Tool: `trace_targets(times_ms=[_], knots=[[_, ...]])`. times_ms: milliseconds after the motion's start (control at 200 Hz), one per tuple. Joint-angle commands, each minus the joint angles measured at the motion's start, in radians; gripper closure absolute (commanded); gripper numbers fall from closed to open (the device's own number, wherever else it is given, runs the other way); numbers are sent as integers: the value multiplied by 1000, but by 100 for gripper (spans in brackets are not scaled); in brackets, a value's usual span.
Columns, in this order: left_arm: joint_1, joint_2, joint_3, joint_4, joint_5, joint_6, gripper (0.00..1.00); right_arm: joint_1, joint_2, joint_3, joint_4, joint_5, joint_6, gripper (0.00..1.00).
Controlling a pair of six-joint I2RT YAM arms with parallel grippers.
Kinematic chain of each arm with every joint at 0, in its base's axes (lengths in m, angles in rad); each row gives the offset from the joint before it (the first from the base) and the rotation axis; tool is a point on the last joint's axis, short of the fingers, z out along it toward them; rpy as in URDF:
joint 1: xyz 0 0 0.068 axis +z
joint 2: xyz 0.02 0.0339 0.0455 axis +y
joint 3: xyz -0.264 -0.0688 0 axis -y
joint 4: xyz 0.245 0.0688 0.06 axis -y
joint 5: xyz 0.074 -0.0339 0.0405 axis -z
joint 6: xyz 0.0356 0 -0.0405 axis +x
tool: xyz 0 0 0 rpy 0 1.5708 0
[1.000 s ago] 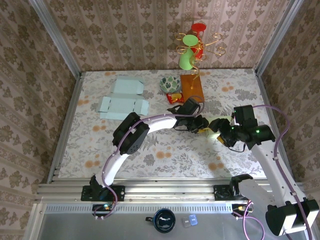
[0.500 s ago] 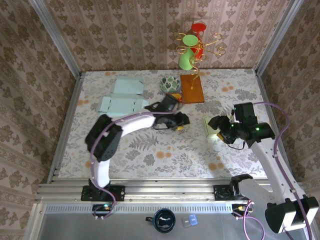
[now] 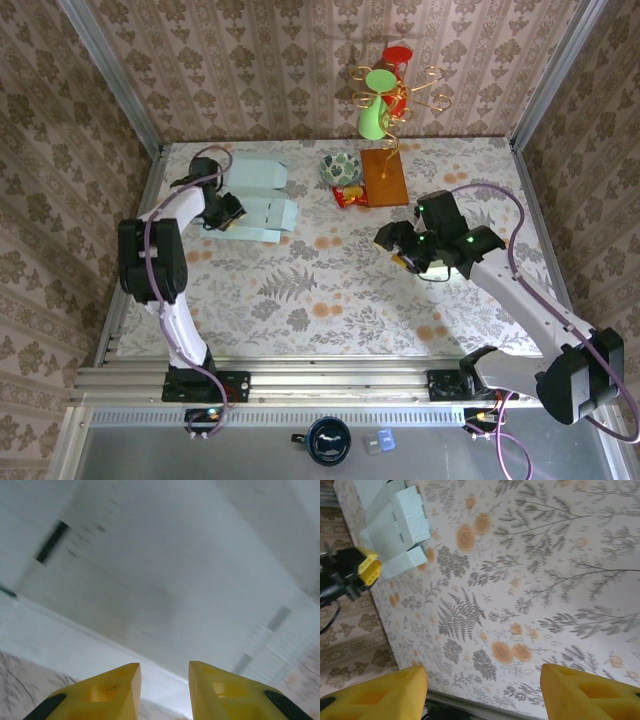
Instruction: Fold the paper box
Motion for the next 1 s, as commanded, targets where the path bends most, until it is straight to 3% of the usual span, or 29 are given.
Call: trace_targets(times_ms=[0, 225, 420, 550, 755, 870, 995], knots=[[6, 62, 48, -67, -25, 65, 68, 24, 13, 20, 47, 24, 33, 37], [-11, 21, -150, 44, 10, -15, 72, 39, 27, -25, 101, 12, 66, 37], [-91, -177, -446, 225, 43, -240, 74, 43, 70, -49, 172, -29, 106, 37], [-243, -327, -619, 345, 38, -500, 77, 58, 103, -93, 268, -50, 171, 37], [-606, -460, -747, 518, -46, -901, 78, 74, 152, -211, 474, -75, 306, 38], [-655, -507, -684, 444, -46, -897, 75, 76, 182, -249, 529, -80, 335, 38], [-575, -601, -604, 276, -88, -772, 73, 76, 201, -261, 551, -70, 326, 38]])
